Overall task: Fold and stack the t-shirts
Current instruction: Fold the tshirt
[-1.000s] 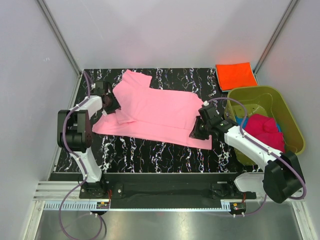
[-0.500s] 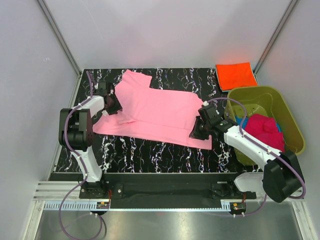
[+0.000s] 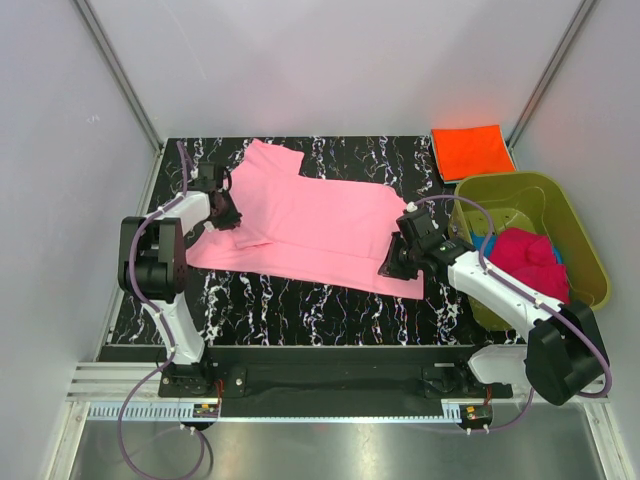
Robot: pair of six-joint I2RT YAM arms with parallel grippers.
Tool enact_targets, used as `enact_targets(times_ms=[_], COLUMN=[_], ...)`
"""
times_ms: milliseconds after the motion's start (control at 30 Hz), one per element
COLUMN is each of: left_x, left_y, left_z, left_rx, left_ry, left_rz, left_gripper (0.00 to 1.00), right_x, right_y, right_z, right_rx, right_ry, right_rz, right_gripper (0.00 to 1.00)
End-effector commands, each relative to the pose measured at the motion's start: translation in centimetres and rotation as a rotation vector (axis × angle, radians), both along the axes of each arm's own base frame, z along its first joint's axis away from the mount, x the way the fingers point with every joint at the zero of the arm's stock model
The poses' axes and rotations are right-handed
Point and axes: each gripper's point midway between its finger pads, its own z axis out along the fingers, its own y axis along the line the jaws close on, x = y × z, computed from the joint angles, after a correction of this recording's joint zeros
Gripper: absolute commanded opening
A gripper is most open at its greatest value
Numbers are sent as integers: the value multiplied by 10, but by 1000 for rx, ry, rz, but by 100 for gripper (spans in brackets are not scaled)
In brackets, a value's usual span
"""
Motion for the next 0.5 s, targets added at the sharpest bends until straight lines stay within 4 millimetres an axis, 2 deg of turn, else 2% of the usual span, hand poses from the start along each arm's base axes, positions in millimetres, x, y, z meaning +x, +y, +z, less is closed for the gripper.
enact_targets(times_ms=[0, 67, 133, 300, 467], left_x=[20, 23, 29, 37, 41], left_y=[1, -3, -6, -29, -47], left_z=[28, 33, 41, 58, 64], left_rx=[25, 28, 33, -6, -38], left_ry=[-89, -104, -128, -178, -209], left_rz=[-22, -48, -65, -163, -229], left_gripper=[18, 6, 0, 0, 0], right_x=[11, 11, 12, 13, 13], right_y=[6, 6, 6, 6, 5], right_z=[18, 19, 19, 16, 17], right_rx=[17, 19, 18, 12, 9], right_ry=[-62, -66, -64, -57, -61], right_rz=[7, 7, 5, 4, 3], right_gripper=[21, 21, 21, 21, 21])
